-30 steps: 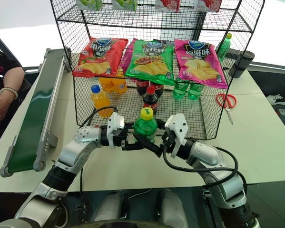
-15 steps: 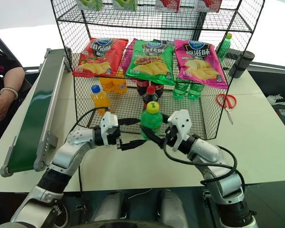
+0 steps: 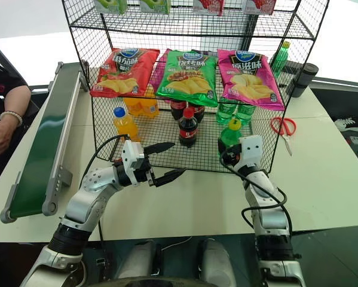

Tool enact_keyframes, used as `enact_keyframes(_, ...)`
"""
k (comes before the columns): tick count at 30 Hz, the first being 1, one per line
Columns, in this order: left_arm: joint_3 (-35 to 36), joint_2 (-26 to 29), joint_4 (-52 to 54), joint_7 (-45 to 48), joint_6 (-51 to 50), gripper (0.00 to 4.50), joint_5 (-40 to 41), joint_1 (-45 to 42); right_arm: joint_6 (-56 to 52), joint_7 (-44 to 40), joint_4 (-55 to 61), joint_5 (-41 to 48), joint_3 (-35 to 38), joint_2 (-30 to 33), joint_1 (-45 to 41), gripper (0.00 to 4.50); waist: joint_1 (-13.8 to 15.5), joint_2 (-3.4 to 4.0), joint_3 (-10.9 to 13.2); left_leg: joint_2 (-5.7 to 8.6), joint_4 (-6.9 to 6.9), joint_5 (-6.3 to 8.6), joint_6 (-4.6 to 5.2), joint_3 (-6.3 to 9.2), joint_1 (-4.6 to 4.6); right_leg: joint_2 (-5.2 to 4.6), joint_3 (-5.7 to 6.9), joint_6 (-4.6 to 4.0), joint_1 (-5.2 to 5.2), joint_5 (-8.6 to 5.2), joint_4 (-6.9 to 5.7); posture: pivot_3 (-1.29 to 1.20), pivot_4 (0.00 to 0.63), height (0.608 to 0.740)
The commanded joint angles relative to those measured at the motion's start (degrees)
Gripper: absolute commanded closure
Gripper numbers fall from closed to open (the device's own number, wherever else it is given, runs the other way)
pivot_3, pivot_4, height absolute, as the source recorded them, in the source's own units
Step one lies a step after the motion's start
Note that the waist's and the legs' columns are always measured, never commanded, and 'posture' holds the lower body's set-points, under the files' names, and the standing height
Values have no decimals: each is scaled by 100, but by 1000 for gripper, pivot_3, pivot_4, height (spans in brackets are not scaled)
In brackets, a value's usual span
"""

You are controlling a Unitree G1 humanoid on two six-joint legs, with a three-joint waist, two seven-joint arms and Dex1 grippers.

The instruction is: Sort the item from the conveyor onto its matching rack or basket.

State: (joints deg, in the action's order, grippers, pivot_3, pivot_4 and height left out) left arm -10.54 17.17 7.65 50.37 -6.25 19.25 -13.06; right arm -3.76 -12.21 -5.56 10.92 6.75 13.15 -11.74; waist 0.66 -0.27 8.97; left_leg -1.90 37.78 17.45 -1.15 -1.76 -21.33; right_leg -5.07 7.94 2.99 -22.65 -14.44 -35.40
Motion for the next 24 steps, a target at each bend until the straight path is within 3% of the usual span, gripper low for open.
enact_keyframes(1, -79, -24, 289, -31, -76, 57, 59, -2, 522, 212, -516, 19, 297, -104, -501, 1499, -2, 0, 0, 0, 0, 0, 0, 0, 0, 0, 0, 0, 0, 0, 0, 0, 150, 740)
enact_keyframes(8, -85, 11, 323, -47, -119, 57, 44, -11, 1079, 317, -1788, -130, 354, -142, -1122, 1499, -7, 4, -1, 0, 0, 0, 0, -6, 0, 0, -4, 0, 0, 1, 0, 0, 150, 740)
enact_keyframes(14, -57, 21, 357, -95, -123, 57, 63, -12, 1296, 335, -2231, -133, 390, -119, -1276, 1499, -9, 5, -1, -2, 0, 0, 0, -7, 3, -1, -4, 0, 3, 1, 0, 0, 150, 740)
enact_keyframes(17, -62, 8, 362, -117, -133, 0, 62, -25, 1332, 315, -2247, -125, 379, -104, -1266, 106, -10, 6, -2, -4, 0, 0, 0, -7, 4, -1, -4, 0, 4, 1, -1, 0, 150, 740)
enact_keyframes(24, -105, -25, 344, -104, -122, 0, 55, -25, 1231, 306, -1757, -262, 273, -25, -945, 40, -5, 9, -4, -6, 0, 0, 0, -7, 4, -2, -5, 0, 5, 1, -1, 0, 150, 740)
